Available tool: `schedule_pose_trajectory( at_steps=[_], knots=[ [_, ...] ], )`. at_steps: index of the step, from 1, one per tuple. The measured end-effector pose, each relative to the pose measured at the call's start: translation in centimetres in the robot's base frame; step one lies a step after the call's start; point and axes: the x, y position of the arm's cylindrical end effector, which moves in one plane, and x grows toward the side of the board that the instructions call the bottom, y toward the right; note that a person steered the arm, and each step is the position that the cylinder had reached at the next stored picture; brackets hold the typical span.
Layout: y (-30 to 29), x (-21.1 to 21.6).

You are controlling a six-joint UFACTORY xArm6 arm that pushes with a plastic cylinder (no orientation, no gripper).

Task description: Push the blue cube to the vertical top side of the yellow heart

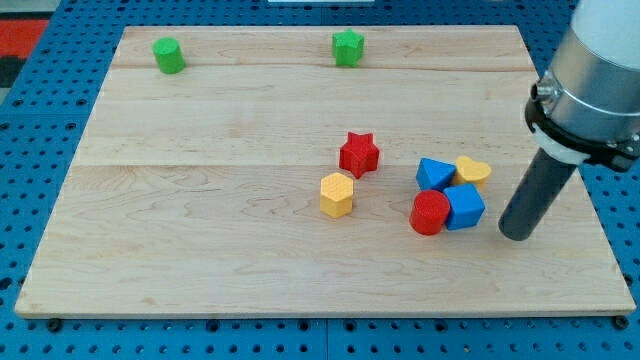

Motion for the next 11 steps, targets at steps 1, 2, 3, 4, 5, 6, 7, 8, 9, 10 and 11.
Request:
schedule_pose_trajectory(
  at_steps=[1,2,3,4,5,6,7,8,9,10,11],
  knots=[
    [-3.9,-1.5],
    [-4.0,-3.8],
    [-4.5,-6.1],
    [-6.4,-7.0],
    [-4.8,-7.0],
    [-7.9,-6.9],
    [-8.4,-6.7],
    [-8.9,-6.4],
    [-12.7,-6.3],
    [-12.8,-7.9],
    [-12.2,-11.3]
  ],
)
